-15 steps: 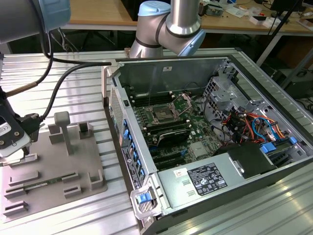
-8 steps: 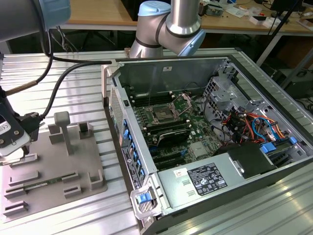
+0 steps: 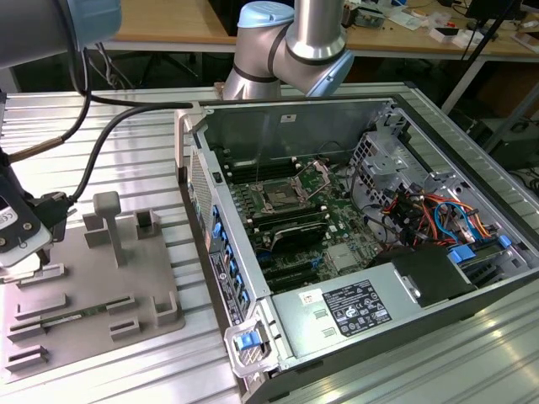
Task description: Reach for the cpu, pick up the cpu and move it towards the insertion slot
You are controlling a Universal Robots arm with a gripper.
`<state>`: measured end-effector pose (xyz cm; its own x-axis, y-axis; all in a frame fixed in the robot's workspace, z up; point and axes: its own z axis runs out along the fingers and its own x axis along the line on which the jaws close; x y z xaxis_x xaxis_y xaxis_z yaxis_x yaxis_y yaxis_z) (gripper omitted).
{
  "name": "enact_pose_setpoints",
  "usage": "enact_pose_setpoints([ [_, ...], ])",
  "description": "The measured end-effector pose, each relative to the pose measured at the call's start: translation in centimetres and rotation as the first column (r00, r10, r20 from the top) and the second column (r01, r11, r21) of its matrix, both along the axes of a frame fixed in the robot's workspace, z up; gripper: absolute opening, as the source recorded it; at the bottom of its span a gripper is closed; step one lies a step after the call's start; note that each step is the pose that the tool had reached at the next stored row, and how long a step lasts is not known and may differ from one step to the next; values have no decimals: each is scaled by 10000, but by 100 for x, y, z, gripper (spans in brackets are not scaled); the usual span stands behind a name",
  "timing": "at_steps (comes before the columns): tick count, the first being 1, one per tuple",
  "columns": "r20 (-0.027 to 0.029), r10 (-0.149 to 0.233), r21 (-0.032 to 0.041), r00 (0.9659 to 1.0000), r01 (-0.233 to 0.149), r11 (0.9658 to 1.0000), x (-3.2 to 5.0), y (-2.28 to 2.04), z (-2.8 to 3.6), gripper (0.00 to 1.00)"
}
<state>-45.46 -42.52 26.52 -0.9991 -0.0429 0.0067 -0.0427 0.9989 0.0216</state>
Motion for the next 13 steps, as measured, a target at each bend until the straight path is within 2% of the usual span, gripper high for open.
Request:
enact_pose_setpoints([
  [13,0,0,0,10000,0,10000,0,0,19,55],
])
